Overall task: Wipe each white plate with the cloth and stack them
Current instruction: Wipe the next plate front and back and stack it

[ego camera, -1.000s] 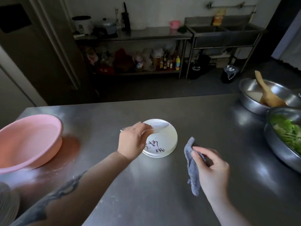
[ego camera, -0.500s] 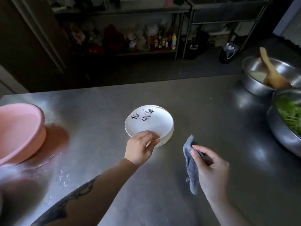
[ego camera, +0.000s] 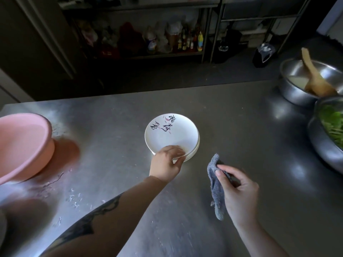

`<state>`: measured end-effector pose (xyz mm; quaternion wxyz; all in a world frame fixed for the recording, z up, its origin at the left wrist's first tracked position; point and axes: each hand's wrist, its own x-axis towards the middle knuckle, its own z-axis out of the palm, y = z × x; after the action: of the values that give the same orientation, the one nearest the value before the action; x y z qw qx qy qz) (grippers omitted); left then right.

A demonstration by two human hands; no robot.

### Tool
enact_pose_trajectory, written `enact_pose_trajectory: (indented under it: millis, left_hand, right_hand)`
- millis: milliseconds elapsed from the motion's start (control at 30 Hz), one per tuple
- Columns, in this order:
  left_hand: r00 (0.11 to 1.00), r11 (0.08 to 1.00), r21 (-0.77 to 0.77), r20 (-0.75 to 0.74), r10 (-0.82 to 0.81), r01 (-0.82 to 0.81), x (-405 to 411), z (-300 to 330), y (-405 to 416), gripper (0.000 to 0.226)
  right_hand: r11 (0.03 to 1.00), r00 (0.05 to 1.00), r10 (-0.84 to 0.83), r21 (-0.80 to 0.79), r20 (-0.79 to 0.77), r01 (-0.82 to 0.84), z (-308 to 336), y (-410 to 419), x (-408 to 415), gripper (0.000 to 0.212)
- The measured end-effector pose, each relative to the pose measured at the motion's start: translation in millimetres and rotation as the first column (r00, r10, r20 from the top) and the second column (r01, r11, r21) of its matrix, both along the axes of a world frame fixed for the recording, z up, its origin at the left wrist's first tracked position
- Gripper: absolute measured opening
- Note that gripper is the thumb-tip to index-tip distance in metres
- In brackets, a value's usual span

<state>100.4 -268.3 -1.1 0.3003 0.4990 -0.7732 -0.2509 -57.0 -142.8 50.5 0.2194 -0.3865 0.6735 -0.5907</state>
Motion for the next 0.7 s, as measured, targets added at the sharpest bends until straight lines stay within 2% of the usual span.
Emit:
enact_pose_trajectory:
  millis: [100,267,367,467,567,700]
  left_hand:
    - [1.0,0.997,0.072,-0.006,-0.006,0.006,7,10,5,0.016]
    - [0.932,0.946,0.145,-0.181,0.313,-0.29,39,39,50,0.021]
    - [0.885,0.898,0.127,-0.162,0.437,-0.42,74,53,94,0.02]
    - [0.805,0.807,0.087,-0.062,0.59,-0.584,122,58,147,0.021]
    - [0.692,0.688,0.091,0.013,0.722,-0.72,173,59,200,0.021]
    - [0.513,0.504,0.106,0.083,0.854,-0.857,237,65,259,0.02]
  right_hand:
    - [0.999,0.999,0.042,0.005,0.028,-0.042,6,1,4,0.022]
    - [0.991,0.991,0.132,-0.023,0.017,-0.131,23,7,13,0.023]
    - [0.964,0.963,0.265,-0.019,-0.043,-0.266,28,12,34,0.027]
    - [0.896,0.875,0.438,0.028,-0.207,-0.442,29,19,65,0.029]
    - [0.816,0.768,0.563,0.056,-0.307,-0.575,27,22,102,0.028]
    - [0.71,0.663,0.688,0.085,-0.294,-0.699,26,35,160,0.023]
